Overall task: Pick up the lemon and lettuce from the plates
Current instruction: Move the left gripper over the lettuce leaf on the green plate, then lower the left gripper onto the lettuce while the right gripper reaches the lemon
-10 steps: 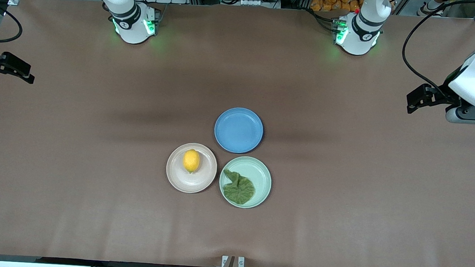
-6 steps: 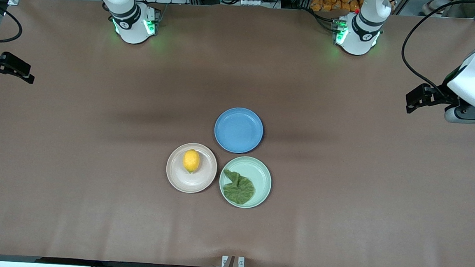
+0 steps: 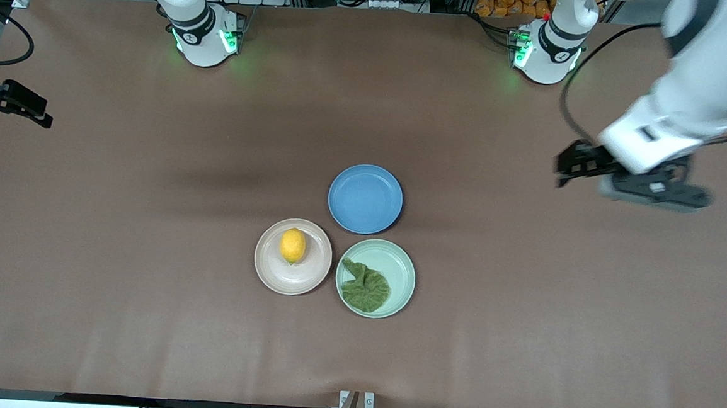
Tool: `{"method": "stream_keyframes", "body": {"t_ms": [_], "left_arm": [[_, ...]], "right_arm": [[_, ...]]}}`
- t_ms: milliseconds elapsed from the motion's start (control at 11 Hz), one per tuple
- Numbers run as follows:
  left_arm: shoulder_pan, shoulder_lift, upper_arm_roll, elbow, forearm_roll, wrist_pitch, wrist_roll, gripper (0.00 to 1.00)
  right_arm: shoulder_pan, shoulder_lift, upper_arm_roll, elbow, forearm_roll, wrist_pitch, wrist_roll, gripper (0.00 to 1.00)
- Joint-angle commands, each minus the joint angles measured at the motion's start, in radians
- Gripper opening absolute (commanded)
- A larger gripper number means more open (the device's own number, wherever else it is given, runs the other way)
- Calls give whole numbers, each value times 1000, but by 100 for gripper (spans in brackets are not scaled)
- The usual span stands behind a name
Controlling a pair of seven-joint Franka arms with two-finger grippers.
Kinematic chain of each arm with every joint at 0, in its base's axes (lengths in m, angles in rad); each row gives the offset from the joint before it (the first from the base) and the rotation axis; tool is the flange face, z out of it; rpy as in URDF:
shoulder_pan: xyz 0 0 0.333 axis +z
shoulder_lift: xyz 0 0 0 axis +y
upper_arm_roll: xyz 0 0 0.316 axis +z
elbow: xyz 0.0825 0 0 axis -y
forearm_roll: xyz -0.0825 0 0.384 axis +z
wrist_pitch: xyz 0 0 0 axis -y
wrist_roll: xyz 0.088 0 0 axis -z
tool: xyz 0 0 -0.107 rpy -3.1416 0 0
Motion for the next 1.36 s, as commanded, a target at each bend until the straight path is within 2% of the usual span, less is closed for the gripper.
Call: {"method": "stream_keyframes", "body": {"t_ms": [0,273,636,1000,1273], "left_arm": [[-116,148,-6,43,-11,165,-13,100],[-202,297,-6,43,-10,482,2,100],[-295,481,-3,43,1,790,4,100],[-348,679,4,45,24,1136,7,100],[-365,759,6,46,44,1247,9,100]], "right_arm": [[-14,2,10,7,-13,-4,-5,100],[-12,2,10,7,-8,-5,-3,100],[5,21,15,7,18,-4,3,100],[118,90,15,12,73,11,185,100],[204,191,15,23,136,59,201,100]]}}
